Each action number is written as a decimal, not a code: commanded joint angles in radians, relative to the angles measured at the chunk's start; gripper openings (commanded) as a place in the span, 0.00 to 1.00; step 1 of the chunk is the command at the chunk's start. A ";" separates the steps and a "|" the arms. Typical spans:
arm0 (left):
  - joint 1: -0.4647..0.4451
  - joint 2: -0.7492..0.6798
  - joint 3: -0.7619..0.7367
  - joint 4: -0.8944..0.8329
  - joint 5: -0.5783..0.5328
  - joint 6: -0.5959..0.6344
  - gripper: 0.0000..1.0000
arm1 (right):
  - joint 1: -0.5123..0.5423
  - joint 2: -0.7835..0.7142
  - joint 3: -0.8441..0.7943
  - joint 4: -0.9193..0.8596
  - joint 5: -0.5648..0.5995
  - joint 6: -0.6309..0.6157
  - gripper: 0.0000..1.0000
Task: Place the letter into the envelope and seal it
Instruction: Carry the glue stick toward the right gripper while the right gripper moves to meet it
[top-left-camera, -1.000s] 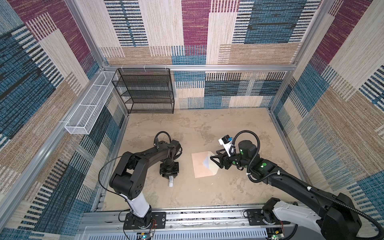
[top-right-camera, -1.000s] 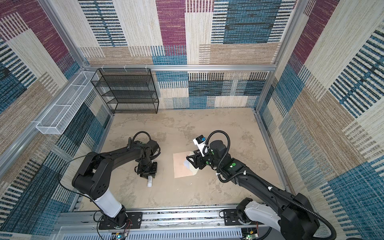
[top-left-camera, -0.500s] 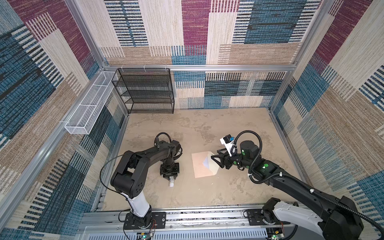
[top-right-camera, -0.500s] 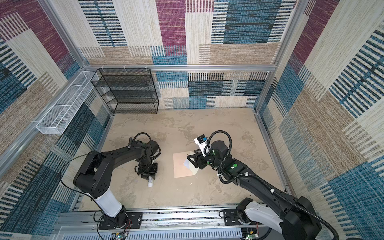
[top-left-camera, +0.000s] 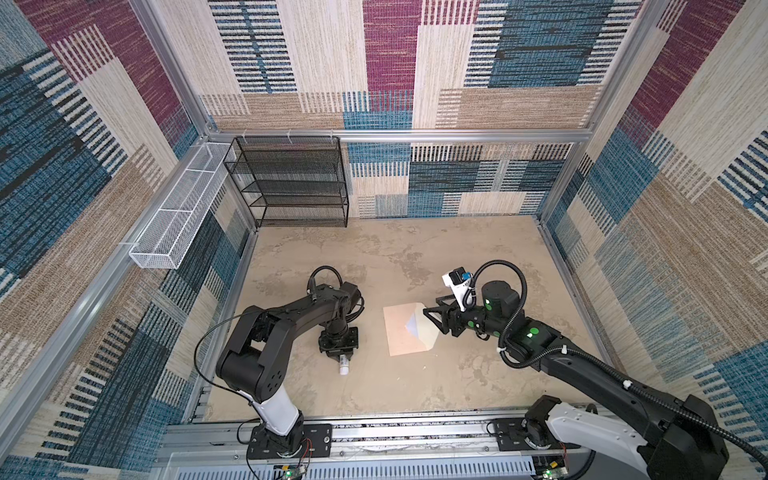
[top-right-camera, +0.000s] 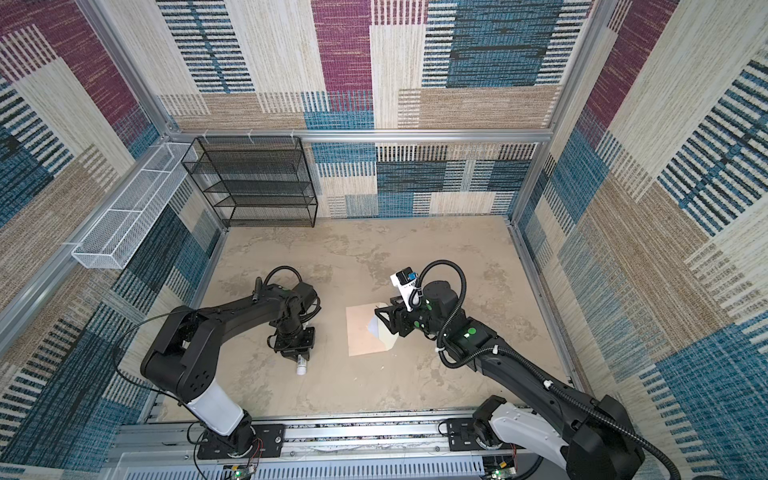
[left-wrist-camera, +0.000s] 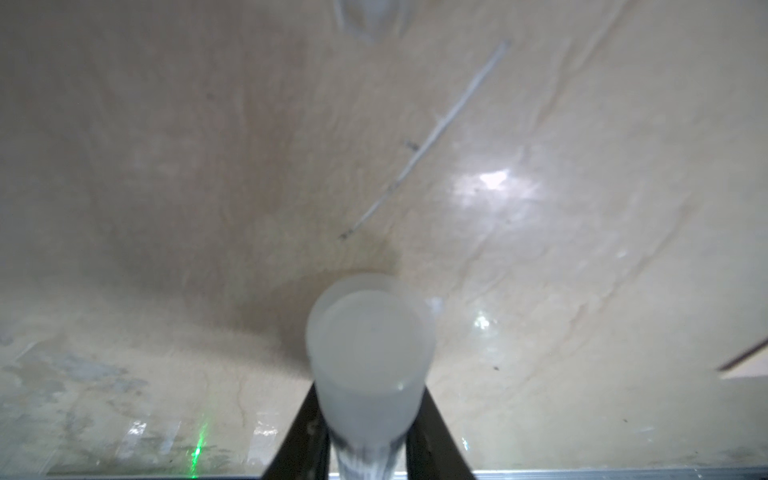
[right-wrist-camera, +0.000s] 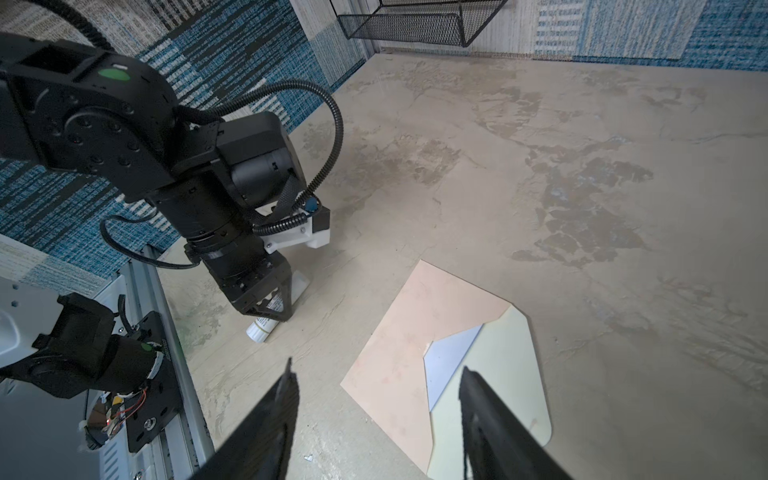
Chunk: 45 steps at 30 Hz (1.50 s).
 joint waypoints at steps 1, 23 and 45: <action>-0.008 -0.072 0.064 0.077 0.041 0.057 0.16 | 0.000 0.004 0.049 0.020 0.046 0.062 0.66; -0.118 -0.090 0.513 0.353 0.322 0.244 0.17 | -0.149 0.365 0.697 -0.470 -0.318 0.340 0.62; -0.170 -0.066 0.559 0.383 0.343 0.325 0.18 | -0.149 0.508 0.877 -0.596 -0.271 0.315 0.62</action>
